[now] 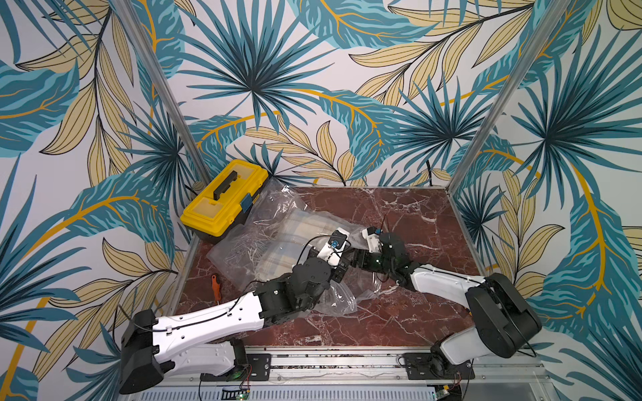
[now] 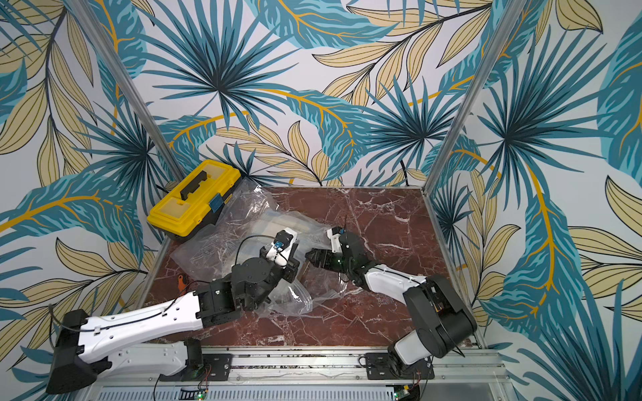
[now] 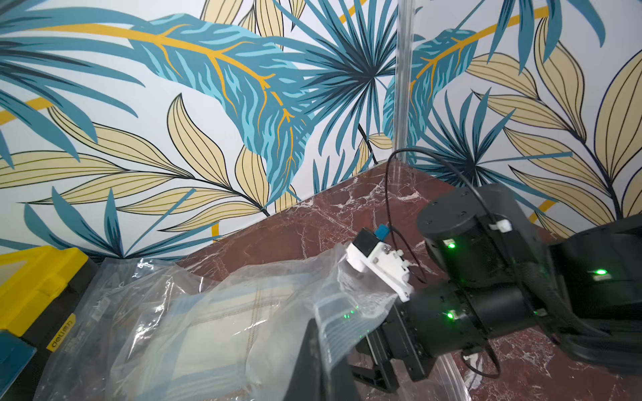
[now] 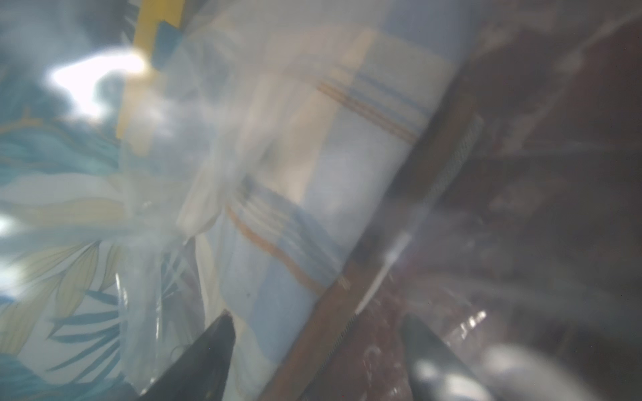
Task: Take the blanket out of the vacuum bag
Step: Open the vacuum bag at the center of the board, then take out the blanket from the vacuum bag.
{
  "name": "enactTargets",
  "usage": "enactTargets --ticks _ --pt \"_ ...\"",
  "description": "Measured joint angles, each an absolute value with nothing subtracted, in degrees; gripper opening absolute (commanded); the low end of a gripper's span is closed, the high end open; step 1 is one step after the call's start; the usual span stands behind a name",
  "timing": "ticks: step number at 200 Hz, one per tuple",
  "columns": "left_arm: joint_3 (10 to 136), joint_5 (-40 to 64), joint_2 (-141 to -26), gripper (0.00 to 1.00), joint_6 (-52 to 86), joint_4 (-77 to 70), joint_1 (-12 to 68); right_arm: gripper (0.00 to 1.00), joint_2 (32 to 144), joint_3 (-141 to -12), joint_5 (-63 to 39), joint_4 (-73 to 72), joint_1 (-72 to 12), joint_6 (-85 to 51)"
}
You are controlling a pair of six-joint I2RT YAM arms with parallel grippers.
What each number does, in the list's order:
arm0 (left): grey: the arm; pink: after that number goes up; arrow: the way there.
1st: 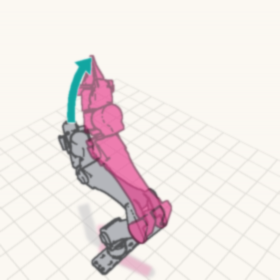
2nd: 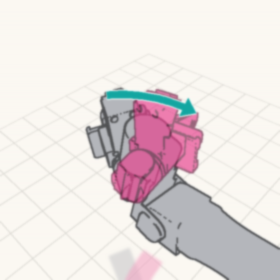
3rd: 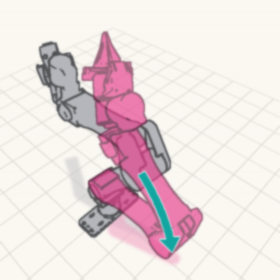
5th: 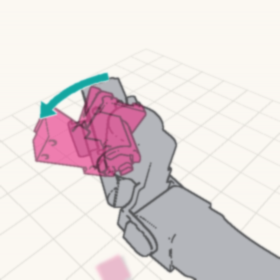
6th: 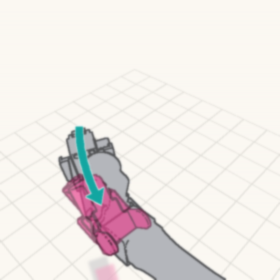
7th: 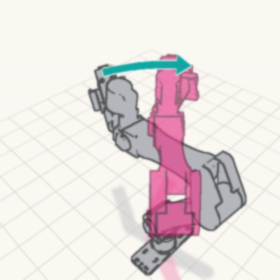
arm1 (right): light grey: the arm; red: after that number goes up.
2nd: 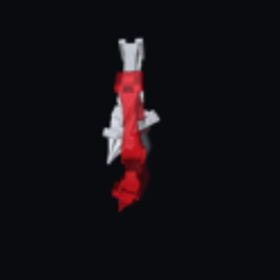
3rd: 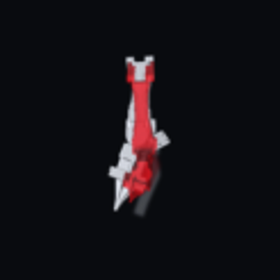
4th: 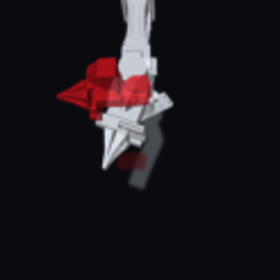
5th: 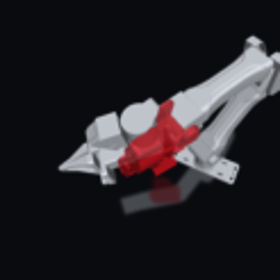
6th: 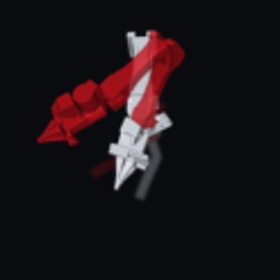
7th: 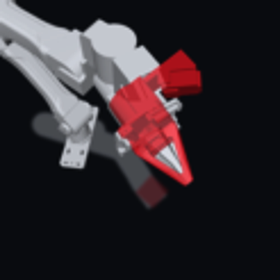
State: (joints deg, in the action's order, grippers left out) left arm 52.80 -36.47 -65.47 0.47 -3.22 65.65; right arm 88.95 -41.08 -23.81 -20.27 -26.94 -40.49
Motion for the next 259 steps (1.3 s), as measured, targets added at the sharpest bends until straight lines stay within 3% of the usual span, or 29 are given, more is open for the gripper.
enactTargets --ticks 98,148,225,242,259 --pt "52.82 -38.15 -67.0 0.0 1.74 -0.12 65.43 0.68 104.31 -50.63 -23.79 -26.33 -27.18 -38.39" --pt "53.08 -38.63 -68.16 0.0 1.72 -1.1 65.45 0.68 102.72 -51.11 -20.29 -21.08 -27.07 -36.69" --pt "51.66 -38.94 -66.98 0.0 1.98 -1.02 65.32 0.63 108.14 -54.52 -22.55 -25.19 -27.42 -37.71" --pt "51.44 -39.2 -66.37 0.0 1.98 -1.04 65.32 0.59 108.14 -55.05 -22.76 -25.19 -27.42 -37.95" --pt "51.35 -39.48 -66.13 0.0 1.96 -1.34 65.32 0.48 108.14 -56.05 -22.96 -24.56 -27.44 -37.91"
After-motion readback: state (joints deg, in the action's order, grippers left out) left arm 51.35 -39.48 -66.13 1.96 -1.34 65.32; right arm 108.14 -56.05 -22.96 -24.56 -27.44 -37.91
